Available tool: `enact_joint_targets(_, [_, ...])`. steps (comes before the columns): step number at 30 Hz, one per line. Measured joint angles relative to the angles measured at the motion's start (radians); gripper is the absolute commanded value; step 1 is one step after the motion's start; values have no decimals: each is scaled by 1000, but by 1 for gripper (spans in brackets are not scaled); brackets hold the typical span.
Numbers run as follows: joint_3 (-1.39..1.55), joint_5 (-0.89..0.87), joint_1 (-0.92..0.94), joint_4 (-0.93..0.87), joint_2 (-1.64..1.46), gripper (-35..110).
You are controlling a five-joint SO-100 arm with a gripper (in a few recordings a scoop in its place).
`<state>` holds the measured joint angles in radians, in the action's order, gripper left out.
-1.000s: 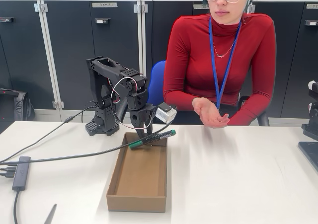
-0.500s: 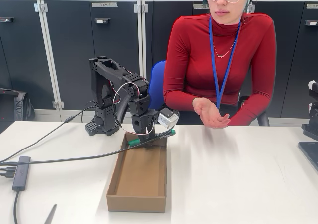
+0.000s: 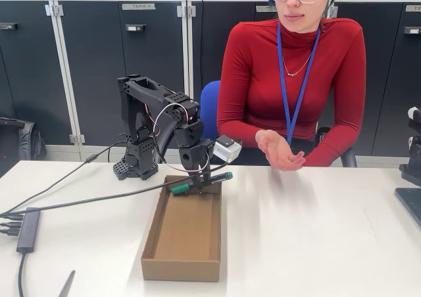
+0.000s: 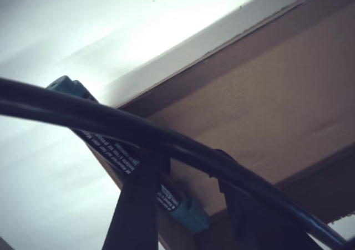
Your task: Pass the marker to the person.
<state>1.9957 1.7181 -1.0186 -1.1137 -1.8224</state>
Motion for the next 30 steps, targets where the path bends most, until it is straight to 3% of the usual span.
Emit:
enact_joint_targets(11, [107, -29, -114, -2, -107, 14])
enact_joint_targets(30, [183, -5, -60, 87, -106, 14])
